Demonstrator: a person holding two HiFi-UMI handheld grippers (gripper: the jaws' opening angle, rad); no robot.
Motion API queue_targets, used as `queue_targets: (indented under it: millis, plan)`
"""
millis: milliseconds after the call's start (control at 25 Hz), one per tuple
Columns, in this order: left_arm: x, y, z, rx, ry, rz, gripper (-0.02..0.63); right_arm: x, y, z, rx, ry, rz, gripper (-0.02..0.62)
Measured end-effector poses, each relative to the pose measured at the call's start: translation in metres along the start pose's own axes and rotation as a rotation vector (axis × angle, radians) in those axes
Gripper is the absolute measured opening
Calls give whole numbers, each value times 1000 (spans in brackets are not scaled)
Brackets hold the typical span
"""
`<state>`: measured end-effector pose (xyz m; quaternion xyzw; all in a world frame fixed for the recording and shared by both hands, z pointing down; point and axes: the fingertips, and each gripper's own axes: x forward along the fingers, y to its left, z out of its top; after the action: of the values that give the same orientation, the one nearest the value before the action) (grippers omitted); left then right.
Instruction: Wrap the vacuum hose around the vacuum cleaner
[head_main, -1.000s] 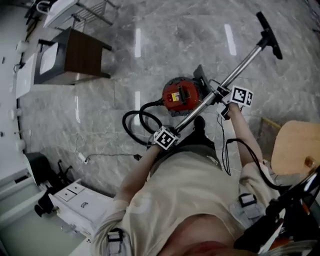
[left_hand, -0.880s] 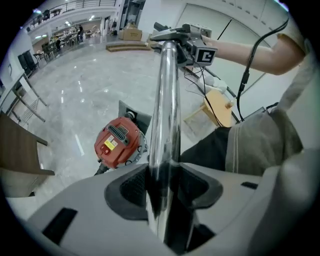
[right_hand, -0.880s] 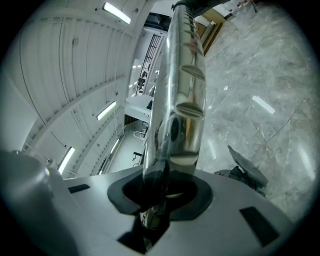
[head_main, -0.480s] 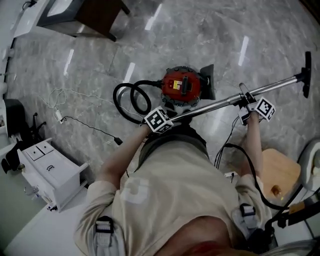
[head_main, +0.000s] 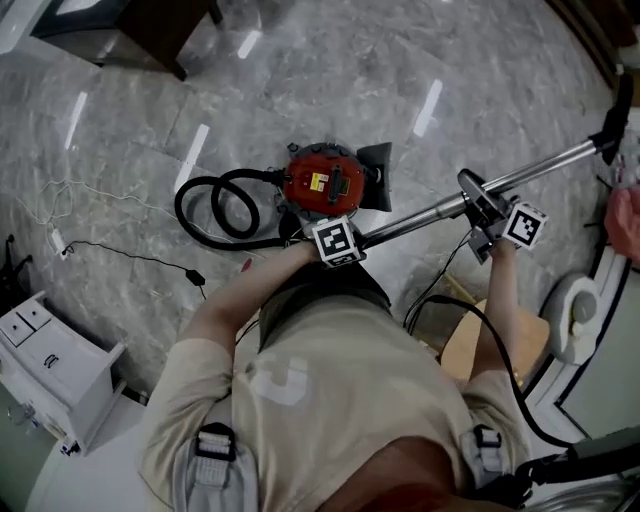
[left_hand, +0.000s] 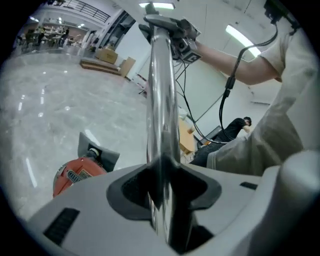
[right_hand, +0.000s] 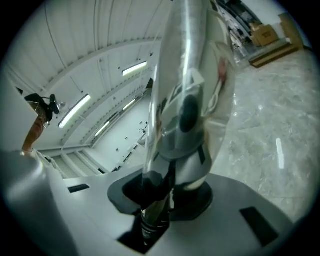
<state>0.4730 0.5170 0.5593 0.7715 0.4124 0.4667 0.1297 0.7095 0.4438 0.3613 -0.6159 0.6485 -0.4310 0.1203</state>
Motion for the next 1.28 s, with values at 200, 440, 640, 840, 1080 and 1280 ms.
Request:
queue_targets:
  millis: [200, 440, 640, 840, 1080, 1280]
  plan:
    - [33, -8, 51, 61, 12, -50, 163, 9, 34, 38, -183, 120, -11, 92]
    - [65, -28, 113, 47, -45, -32, 127, 20, 48, 49, -286, 216, 85, 89]
    - [101, -24, 156, -56, -130, 71, 120, 14, 47, 62, -343, 159, 166, 74]
    - [126, -23, 210, -89, -180, 141, 120, -20, 32, 89, -368, 76, 137, 48]
    - [127, -5, 252, -78, -256, 169, 120, -22, 31, 113, -479, 97, 110, 49]
    - [119, 6, 259, -45, -283, 198, 120, -9, 50, 113, -544, 157, 146, 49]
